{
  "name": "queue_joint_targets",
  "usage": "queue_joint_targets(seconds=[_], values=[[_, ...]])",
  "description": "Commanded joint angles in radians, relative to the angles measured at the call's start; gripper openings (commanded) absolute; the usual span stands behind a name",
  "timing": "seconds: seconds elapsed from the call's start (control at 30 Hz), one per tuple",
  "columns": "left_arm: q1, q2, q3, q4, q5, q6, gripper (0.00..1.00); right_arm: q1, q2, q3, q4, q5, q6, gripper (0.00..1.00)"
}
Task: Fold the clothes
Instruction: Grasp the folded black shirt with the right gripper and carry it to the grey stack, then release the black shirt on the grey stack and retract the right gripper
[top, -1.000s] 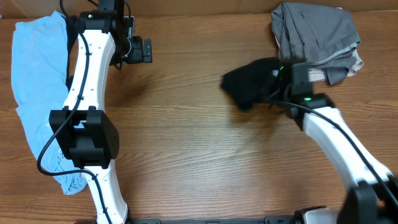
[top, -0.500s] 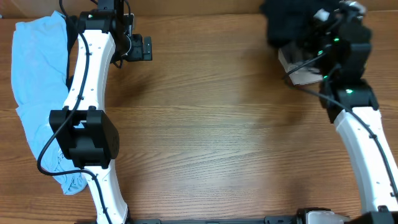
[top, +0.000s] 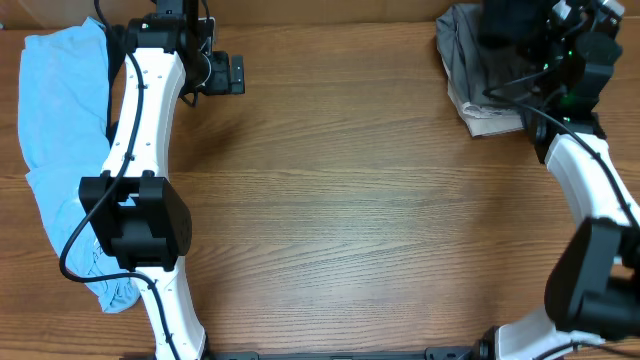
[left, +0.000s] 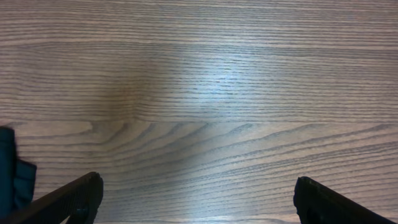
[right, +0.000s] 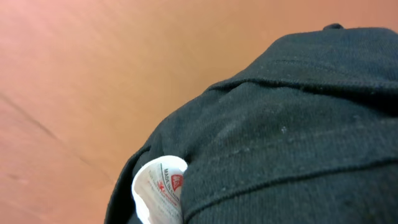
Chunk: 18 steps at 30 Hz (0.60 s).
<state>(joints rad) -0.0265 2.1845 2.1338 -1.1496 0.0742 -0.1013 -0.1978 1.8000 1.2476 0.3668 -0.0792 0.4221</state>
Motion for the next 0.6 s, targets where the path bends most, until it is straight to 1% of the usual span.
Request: queue_joint_targets(seconds=[0.0,0.13,0.17,0.2,0.23,0.27,0.3,0.33,0.37,0.47,0.57], values=[[-0.011,0.003,-0.005,0.010,-0.003,0.008,1.00,-0.019,0.058,0.031,0.017,-0.028,0.005,0.04],[-0.011,0.003,-0.005,0.014,-0.003,0.008,1.00,-0.030,0.138,0.031,0.013,-0.028,0.004,0.04],[-0.012,0.003,-0.005,0.016,-0.003,0.008,1.00,-0.034,0.154,0.031,0.005,-0.028,0.005,0.08],[-0.013,0.003,-0.005,0.018,-0.003,0.008,1.00,-0.036,0.167,0.031,-0.005,-0.028,0.004,0.26],[-0.013,0.003,-0.005,0.022,-0.003,0.008,1.00,-0.040,0.177,0.031,-0.014,-0.028,0.004,0.47],[-0.013,0.003,-0.005,0.025,-0.003,0.008,1.00,-0.044,0.182,0.031,-0.029,-0.028,0.004,0.61],[-0.013,0.003,-0.005,0.027,-0.003,0.008,1.00,-0.047,0.183,0.031,-0.046,-0.028,0.004,0.73],[-0.015,0.003,-0.005,0.029,-0.003,0.008,1.00,-0.051,0.181,0.031,-0.064,-0.028,0.003,0.81],[-0.016,0.003,-0.005,0.030,-0.003,0.008,1.00,-0.057,0.172,0.031,-0.086,-0.028,0.003,0.87],[-0.020,0.003,-0.005,0.030,-0.003,0.008,1.00,-0.072,0.110,0.031,-0.207,-0.036,0.002,0.99],[-0.020,0.003,-0.005,0.029,-0.003,0.008,1.00,-0.080,0.016,0.031,-0.374,-0.046,-0.001,1.00]])
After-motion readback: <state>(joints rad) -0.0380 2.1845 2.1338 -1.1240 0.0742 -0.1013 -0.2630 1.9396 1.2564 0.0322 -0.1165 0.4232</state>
